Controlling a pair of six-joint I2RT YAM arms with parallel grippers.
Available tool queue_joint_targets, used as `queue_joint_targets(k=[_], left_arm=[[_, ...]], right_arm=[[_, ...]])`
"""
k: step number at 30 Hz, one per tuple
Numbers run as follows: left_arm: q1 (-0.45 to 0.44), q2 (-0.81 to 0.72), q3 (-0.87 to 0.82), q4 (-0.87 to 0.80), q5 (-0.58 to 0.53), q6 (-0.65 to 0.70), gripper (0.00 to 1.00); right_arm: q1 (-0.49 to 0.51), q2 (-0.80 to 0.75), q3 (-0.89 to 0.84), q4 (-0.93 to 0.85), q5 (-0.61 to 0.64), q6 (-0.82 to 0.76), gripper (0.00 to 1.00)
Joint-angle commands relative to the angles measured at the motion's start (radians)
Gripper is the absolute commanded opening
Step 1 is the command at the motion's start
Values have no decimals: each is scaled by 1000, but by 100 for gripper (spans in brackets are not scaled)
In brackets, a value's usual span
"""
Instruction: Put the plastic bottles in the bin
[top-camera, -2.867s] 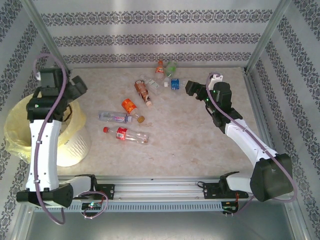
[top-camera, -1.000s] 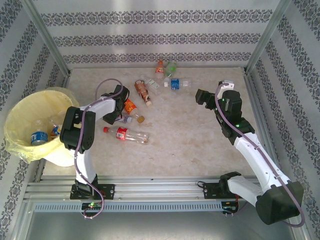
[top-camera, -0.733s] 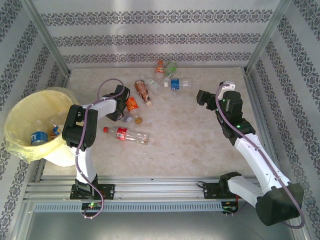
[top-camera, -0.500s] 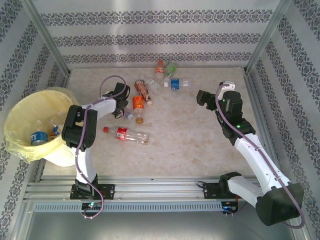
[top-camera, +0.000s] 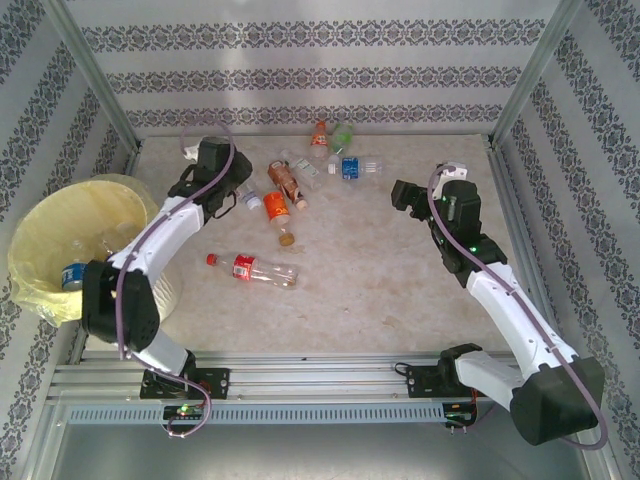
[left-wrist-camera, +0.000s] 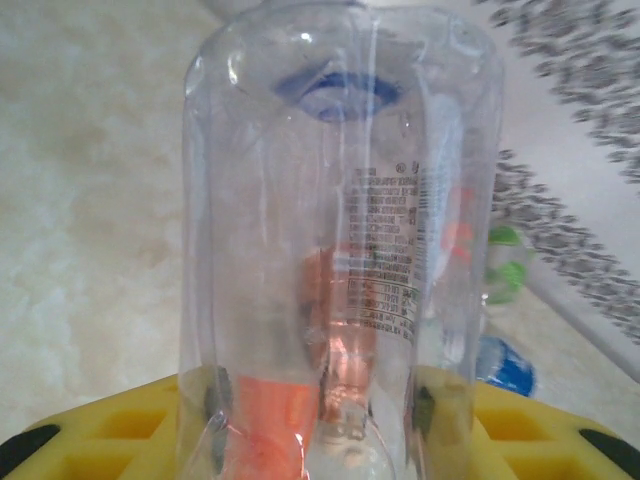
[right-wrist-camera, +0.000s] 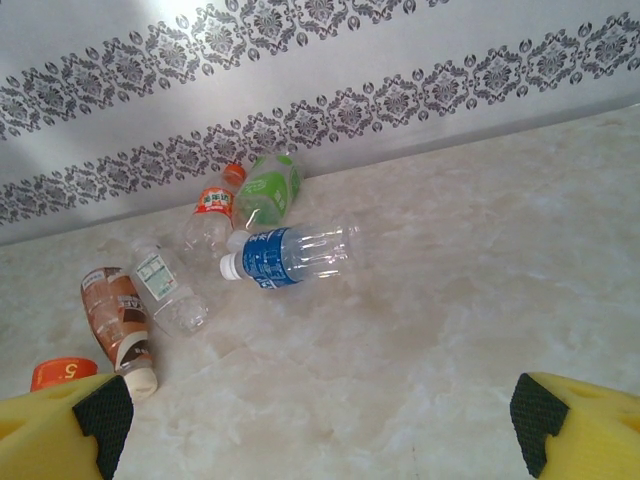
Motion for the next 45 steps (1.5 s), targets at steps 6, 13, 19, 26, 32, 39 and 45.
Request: queue_joint_targets(k=[6, 13, 19, 26, 32, 39, 45], left_arm=[[9, -227, 124, -140, 1, 314, 48], [9, -387, 216, -297, -189, 463, 49], [9, -494, 236, -378, -365, 524, 49], [12, -517, 266, -475, -625, 623, 51], [248, -470, 300, -587, -335, 578, 51], [563, -452, 292, -631, -35, 553, 52], [651, -455, 224, -703, 14, 539, 55]], right_arm=[[-10, 5, 7, 75, -33, 28, 98], [-9, 22, -6, 140, -45, 47, 98], [-11, 65, 4, 169, -76, 86, 98], [-8, 97, 30, 177, -92, 102, 98], [-6, 126, 40, 199, -101, 118, 98], [-6, 127, 45, 184, -100, 114, 98], [-6, 124, 45, 182, -92, 107, 98]])
